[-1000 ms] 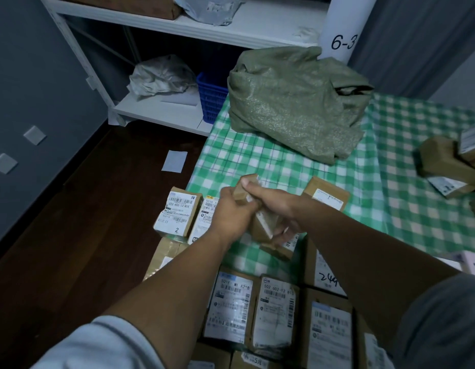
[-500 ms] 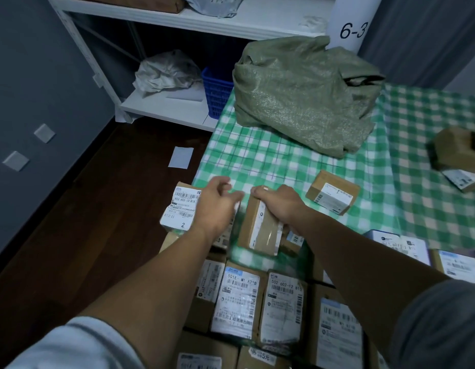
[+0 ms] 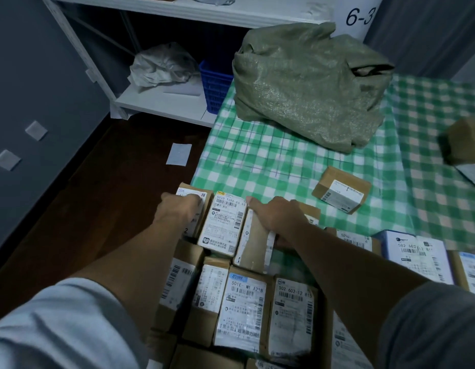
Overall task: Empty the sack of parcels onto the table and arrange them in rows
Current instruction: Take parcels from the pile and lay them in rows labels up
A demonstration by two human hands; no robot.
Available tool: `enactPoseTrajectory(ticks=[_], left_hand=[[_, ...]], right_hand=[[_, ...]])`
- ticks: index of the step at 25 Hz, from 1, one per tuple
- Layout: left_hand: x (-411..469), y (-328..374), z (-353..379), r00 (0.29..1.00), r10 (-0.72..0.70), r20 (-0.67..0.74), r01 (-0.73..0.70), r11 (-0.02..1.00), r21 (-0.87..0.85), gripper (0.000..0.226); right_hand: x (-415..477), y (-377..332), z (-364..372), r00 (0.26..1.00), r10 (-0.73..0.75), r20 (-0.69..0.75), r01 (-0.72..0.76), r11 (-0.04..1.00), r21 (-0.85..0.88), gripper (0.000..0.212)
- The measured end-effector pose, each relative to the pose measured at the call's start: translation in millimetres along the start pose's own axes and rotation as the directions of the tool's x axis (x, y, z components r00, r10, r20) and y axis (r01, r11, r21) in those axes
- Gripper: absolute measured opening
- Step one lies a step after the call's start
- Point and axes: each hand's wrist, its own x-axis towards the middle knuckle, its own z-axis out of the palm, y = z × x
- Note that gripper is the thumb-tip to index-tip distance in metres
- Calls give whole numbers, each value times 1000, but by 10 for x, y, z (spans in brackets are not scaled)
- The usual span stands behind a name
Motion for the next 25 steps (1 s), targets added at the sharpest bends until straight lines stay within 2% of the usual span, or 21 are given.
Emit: enactPoseTrajectory(ticks=[3,4,6,9,11,13,19,21,23,25], left_hand=[[-28,-9,14,999,-1,43,-1,999,51,67],[-31,-14,20,999,2,47,-5,998,70,67],[-34,-22,31,998,17,55,-22,995,94,63],[-30,-22,37,998,30,58,-36,995,98,57],[-23,-17,52,998,38,57,-44,993,111,56],[-20,-7,63,997,50,63,-58,989,134,54],[-76,56,73,996,72,48,-80,976,201,45],[-105,81,99,997,64,33,-70,973,220,53],[-173,97,135,998,56,-21,-47,949,312,69],[-326,151,147,987,135,-84,-97,930,354,75]], right_hand=[[110,121,-142,991,-21,-131,-3,983,-183,52],[136,180,-194,991,-45,-129,10,966,-257,51],[179,285,-232,996,-88,-34,66,905,-419,62],[228,422,-148,992,-92,82,122,813,-569,110],[264,479,-134,990,-89,107,136,789,-599,137],[283,529,-122,986,-121,115,166,764,-623,145],[209,597,-161,951,-306,46,256,695,-672,130],[179,559,-281,955,-291,53,258,732,-631,132],[109,509,-437,969,-239,68,233,779,-582,135],[0,475,-577,977,-211,41,200,826,-527,136]])
